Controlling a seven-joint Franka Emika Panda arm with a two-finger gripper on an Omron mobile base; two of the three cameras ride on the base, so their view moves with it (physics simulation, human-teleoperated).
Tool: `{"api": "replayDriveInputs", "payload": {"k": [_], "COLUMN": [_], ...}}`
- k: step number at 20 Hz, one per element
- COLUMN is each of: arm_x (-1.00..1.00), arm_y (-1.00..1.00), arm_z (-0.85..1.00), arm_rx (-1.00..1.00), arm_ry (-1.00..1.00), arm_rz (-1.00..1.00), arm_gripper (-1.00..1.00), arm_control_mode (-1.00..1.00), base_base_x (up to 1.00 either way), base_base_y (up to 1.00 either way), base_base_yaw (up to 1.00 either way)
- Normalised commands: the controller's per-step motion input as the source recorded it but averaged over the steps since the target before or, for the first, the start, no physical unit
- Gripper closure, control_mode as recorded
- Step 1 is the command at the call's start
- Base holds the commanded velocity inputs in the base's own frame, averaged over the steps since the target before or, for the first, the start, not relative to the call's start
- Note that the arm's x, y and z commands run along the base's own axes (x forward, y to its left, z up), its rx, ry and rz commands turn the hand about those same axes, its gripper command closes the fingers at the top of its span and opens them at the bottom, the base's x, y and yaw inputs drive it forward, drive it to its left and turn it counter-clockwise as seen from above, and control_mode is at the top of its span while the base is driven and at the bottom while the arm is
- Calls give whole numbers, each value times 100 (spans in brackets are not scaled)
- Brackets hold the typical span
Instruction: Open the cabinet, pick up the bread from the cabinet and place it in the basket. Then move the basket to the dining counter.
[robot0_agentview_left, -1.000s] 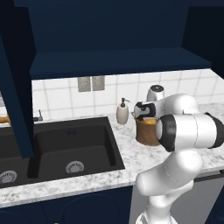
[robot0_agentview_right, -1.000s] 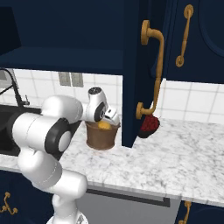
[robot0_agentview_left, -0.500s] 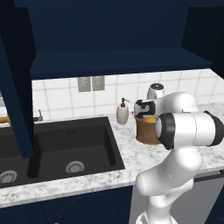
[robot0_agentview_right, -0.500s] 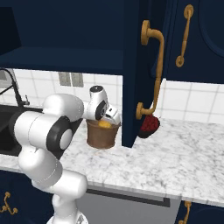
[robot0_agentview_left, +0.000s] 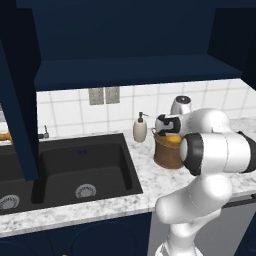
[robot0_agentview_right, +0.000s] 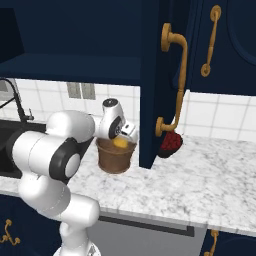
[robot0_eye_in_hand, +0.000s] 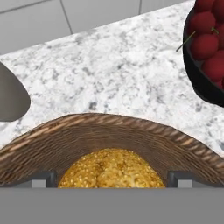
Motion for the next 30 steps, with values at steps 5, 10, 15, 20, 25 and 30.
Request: {"api": "replayDriveInputs", "payload": {"k": [5,10,15,20,25,30], "arm_x": [4,0,0,0,0,-8], "arm_y": [-10,-29,-45,-52,-56,-9], "arm_z": [1,0,1,14,21,78], "arm_rx": [0,-2,-7,-6,-3,0], "arm_ry": [-12,-19,-18,-6,0,0], "arm_rz": [-3,-16,-29,-29,-26,-16], "arm_gripper": [-100,-100,-100,-100,-100,-100], "arm_control_mode": [-100,-100,-100,-100,-100,-100], "base_base_x": [0,0,0,0,0,0], "base_base_y": [0,0,0,0,0,0], "base_base_yaw": [0,0,0,0,0,0]}}
